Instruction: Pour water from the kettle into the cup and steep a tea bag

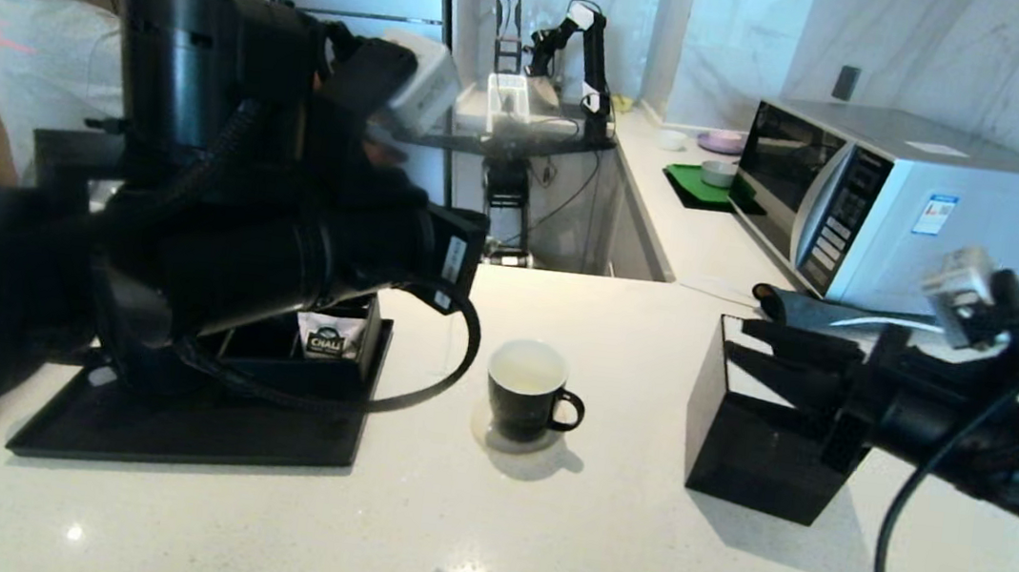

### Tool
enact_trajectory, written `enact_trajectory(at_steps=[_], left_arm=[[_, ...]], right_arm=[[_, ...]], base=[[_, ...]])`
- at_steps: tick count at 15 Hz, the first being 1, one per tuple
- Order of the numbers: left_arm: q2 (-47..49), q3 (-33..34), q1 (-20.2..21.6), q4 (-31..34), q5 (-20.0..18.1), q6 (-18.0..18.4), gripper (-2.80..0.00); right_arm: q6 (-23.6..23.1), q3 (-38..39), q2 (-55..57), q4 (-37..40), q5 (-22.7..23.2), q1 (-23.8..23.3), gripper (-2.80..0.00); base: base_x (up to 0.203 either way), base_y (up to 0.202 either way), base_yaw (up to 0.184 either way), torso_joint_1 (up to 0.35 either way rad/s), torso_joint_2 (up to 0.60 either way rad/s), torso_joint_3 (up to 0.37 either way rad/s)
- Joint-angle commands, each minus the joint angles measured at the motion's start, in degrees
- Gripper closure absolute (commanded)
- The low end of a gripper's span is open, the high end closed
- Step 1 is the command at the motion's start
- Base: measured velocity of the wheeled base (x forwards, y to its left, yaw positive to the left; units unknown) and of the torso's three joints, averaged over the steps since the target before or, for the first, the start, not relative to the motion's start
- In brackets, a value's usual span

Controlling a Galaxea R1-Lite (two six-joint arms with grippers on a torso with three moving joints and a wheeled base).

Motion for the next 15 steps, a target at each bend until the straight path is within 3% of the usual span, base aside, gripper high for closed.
enact_trajectory(at_steps=[1,3,7,15], left_arm=[[0.8,-0.3,-0.6,-0.2,0.1,0.0,0.0],[1.1,-0.3,-0.9,-0.2,0.2,0.0,0.0],[1.4,-0.3,-0.9,-0.4,0.2,0.0,0.0],[1.9,-3.5,-0.8,-0.5,0.1,-0.2,0.0]], right_arm=[[0.0,-3.1,8.1,-2.6,0.3,4.3,-2.8],[0.1,-5.3,11.3,-5.5,0.6,6.0,-2.8],[0.2,-9.0,14.7,-7.9,7.5,6.6,-2.8],[0.3,-13.8,19.4,-8.1,8.5,15.7,-2.8]], base=[[0.0,0.0,0.0,0.0,0.0,0.0],[0.0,0.0,0.0,0.0,0.0,0.0],[0.0,0.0,0.0,0.0,0.0,0.0],[0.0,0.0,0.0,0.0,0.0,0.0]])
